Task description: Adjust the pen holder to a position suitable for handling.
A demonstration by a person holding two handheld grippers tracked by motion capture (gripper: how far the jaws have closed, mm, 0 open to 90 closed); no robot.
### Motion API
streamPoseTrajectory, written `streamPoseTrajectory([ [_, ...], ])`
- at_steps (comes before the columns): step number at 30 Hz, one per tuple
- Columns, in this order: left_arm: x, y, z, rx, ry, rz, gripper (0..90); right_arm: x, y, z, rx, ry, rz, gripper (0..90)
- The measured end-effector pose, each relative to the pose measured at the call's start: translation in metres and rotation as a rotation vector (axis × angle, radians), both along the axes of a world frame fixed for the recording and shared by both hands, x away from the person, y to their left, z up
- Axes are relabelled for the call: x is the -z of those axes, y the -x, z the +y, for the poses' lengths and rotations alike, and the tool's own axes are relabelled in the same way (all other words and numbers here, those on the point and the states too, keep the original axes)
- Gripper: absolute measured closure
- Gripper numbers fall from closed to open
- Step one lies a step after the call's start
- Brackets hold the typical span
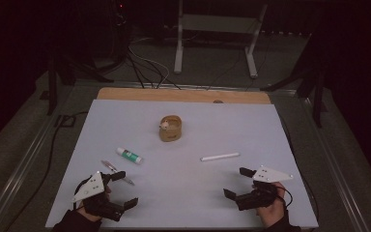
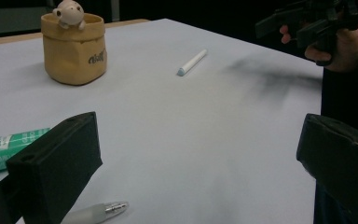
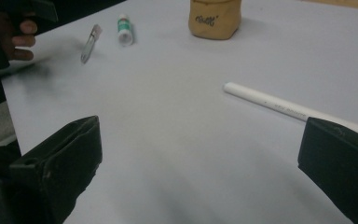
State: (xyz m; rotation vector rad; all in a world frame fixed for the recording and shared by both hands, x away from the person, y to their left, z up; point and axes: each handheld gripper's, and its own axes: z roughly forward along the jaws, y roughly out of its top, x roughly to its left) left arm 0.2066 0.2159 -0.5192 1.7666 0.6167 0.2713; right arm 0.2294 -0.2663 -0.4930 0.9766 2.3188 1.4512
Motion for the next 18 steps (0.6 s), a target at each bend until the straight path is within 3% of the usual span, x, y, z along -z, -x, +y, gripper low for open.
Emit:
streamPoseTrajectory([
  [4, 0.001, -0.001, 0.001, -0.005, -0.001, 0.004, 0.5, -0.006, 0.001, 0.004, -0.005, -0.020, 0.024, 0.0],
  [10, 0.000, 0.000, 0.001, -0.015, 0.004, 0.003, 0.5, -0.021, 0.003, 0.012, -0.010, -0.026, 0.009, 0.0],
  [18, 0.000, 0.000, 0.000, -0.002, 0.006, -0.003, 0.5, -0.053, -0.016, 0.027, -0.018, -0.060, -0.026, 0.0],
])
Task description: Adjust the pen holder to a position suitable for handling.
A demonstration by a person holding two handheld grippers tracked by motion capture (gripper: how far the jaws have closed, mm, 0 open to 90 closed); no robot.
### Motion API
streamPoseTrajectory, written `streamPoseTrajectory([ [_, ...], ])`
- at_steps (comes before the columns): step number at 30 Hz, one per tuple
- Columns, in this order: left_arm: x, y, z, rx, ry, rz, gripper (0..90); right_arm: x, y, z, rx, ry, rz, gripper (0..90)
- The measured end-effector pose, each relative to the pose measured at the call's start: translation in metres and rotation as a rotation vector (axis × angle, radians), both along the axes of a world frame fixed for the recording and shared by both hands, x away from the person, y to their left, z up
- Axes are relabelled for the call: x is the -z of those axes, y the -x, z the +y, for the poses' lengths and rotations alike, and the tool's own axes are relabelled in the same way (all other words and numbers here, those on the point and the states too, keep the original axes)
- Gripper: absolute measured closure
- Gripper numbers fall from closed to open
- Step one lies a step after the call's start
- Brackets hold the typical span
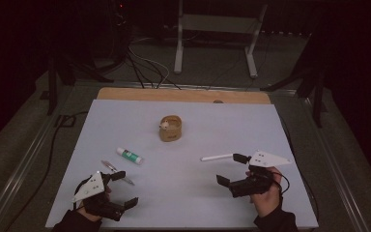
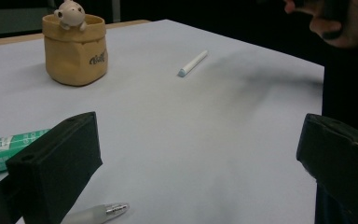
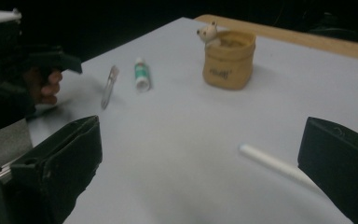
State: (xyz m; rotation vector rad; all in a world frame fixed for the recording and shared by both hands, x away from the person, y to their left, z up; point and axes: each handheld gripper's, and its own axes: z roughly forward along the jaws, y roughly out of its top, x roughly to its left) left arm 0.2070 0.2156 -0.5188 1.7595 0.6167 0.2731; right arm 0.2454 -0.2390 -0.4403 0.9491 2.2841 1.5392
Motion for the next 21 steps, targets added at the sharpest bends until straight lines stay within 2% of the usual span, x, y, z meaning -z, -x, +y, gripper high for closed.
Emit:
streamPoseTrajectory([
  [3, 0.000, 0.000, 0.000, 0.002, 0.002, 0.002, 0.5, -0.010, -0.012, 0.008, 0.004, 0.011, -0.008, 0.0],
  [10, -0.001, 0.000, 0.000, 0.005, -0.001, -0.002, 0.5, -0.023, -0.034, 0.026, -0.004, 0.028, -0.027, 0.0],
  [21, -0.001, 0.001, 0.001, 0.009, 0.009, 0.001, 0.5, -0.024, -0.072, 0.056, -0.003, -0.008, -0.002, 0.0],
])
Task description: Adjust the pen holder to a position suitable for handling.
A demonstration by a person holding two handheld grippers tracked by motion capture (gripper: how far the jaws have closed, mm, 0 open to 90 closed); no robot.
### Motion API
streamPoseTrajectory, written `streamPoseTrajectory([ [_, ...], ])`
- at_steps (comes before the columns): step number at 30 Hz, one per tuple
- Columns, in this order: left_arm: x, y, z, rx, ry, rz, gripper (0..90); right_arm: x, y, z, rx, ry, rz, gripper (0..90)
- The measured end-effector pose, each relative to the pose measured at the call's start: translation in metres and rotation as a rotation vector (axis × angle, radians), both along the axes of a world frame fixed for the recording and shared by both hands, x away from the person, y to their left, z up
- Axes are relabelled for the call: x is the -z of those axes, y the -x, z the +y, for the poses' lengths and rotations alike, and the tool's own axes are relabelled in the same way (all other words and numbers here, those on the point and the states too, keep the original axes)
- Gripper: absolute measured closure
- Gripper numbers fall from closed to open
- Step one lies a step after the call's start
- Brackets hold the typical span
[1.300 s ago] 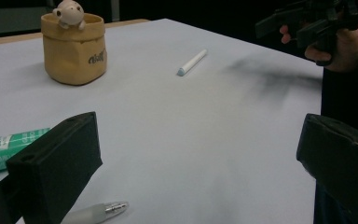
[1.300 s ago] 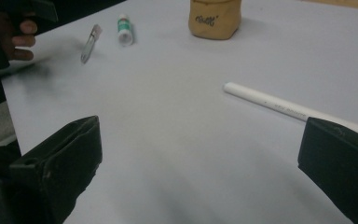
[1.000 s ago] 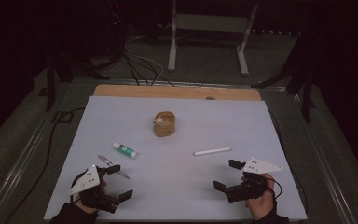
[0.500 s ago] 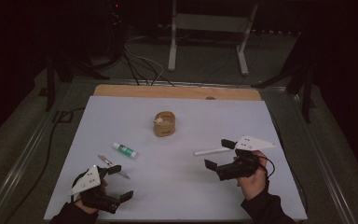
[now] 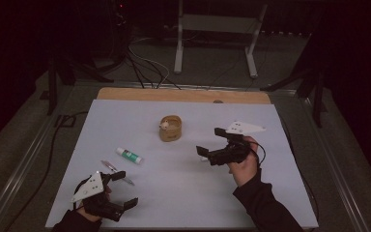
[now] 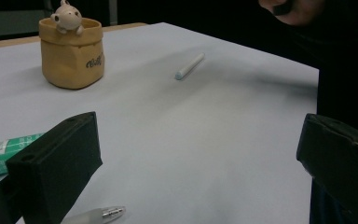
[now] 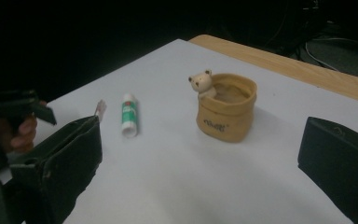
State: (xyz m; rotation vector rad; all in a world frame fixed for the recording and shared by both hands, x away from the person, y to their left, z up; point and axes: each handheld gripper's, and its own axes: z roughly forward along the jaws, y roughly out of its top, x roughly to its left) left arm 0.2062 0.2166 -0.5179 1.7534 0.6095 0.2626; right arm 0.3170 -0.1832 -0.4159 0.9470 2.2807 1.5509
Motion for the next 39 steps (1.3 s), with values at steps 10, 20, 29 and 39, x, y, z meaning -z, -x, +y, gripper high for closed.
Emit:
streamPoseTrajectory([
  [10, -0.001, 0.000, 0.002, -0.001, 0.017, 0.001, 0.5, 0.008, -0.036, 0.029, 0.015, -0.007, 0.035, 0.0],
  [20, -0.001, 0.000, 0.002, 0.000, 0.022, 0.004, 0.5, 0.016, -0.073, 0.050, 0.093, 0.023, 0.093, 0.0],
  [29, -0.001, 0.000, 0.002, 0.006, 0.024, 0.005, 0.5, 0.023, -0.101, 0.073, 0.168, 0.083, 0.189, 0.0],
  [39, -0.001, 0.000, 0.003, 0.008, 0.026, 0.003, 0.5, 0.036, -0.124, 0.093, 0.246, 0.159, 0.273, 21.3],
])
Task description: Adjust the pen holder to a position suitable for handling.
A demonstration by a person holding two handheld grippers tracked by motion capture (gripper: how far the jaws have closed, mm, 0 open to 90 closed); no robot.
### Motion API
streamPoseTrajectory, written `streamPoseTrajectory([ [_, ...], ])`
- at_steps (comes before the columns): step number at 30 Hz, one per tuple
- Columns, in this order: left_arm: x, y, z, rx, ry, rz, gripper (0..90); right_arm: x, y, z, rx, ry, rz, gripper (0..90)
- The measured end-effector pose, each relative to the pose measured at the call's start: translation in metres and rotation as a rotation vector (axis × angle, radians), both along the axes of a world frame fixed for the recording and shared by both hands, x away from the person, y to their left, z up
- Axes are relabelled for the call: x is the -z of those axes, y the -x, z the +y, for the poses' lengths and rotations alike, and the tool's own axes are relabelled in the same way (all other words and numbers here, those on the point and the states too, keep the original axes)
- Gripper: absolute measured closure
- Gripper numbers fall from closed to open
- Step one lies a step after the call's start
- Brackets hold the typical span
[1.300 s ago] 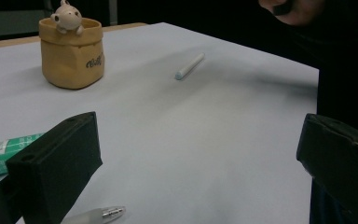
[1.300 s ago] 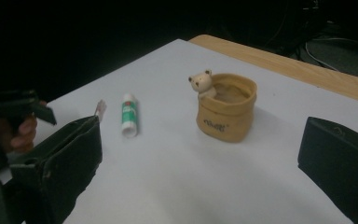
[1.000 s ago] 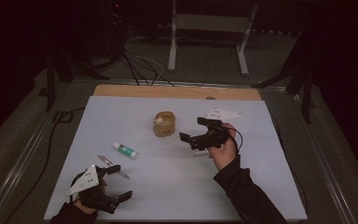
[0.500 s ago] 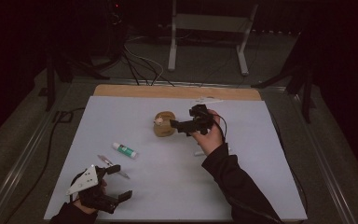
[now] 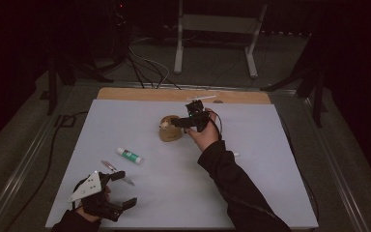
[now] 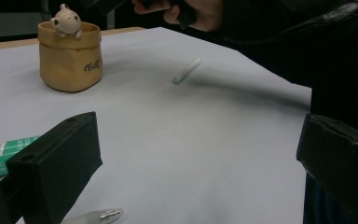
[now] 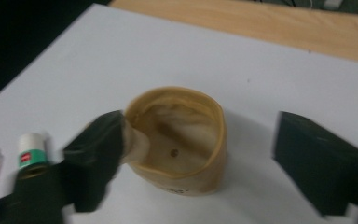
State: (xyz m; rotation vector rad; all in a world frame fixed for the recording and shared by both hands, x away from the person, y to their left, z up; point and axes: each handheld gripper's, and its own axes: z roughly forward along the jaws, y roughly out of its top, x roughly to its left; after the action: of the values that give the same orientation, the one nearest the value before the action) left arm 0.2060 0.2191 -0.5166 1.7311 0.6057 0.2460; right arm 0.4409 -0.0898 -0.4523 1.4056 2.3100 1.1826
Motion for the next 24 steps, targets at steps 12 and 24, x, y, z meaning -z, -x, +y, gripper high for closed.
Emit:
streamPoseTrajectory([
  [12, 0.000, 0.000, 0.001, 0.004, 0.006, -0.001, 0.5, 0.013, -0.016, 0.023, 0.088, 0.164, 0.095, 58.7],
  [24, 0.000, 0.000, 0.002, 0.003, 0.012, 0.000, 0.5, 0.020, -0.022, 0.037, 0.107, 0.275, 0.137, 79.2],
])
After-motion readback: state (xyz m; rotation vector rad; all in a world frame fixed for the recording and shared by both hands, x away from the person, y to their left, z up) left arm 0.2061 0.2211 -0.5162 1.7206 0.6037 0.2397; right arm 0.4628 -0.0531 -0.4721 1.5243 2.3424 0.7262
